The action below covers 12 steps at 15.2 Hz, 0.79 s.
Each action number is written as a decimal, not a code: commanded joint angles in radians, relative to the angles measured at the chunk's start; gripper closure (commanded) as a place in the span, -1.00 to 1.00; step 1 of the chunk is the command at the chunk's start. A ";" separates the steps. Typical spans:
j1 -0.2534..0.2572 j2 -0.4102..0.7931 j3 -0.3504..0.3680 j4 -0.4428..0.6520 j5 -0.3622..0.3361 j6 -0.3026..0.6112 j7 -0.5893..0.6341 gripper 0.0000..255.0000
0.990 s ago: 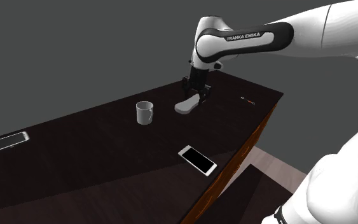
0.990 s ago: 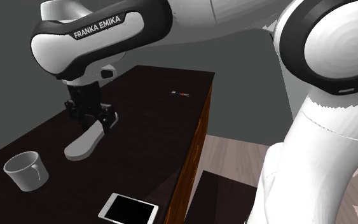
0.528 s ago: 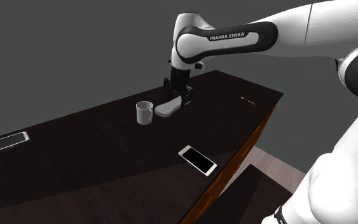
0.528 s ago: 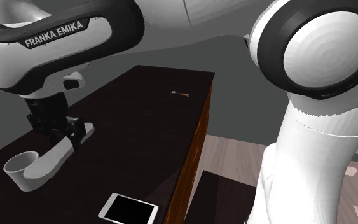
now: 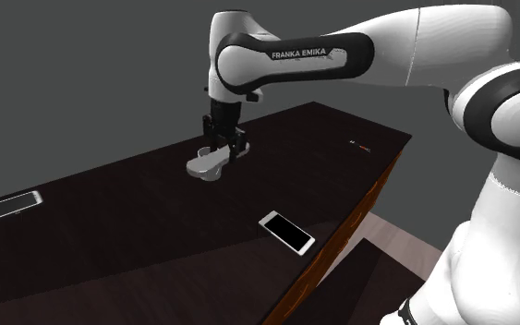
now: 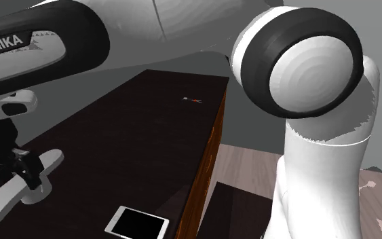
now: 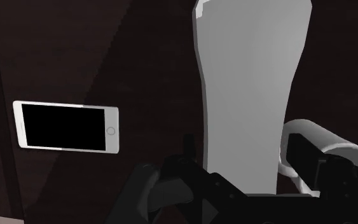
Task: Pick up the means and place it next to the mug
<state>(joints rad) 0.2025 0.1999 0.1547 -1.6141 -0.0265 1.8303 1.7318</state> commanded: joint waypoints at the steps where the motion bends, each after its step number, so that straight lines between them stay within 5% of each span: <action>1: 0.026 0.048 0.014 0.060 -0.011 -0.014 0.042 1.00; 4: 0.069 0.130 0.031 0.177 -0.031 -0.049 0.099 1.00; 12: 0.067 0.136 0.029 0.076 -0.033 0.056 0.101 1.00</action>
<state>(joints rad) 0.2696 0.3388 0.1833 -1.5185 -0.0595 1.8694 1.8322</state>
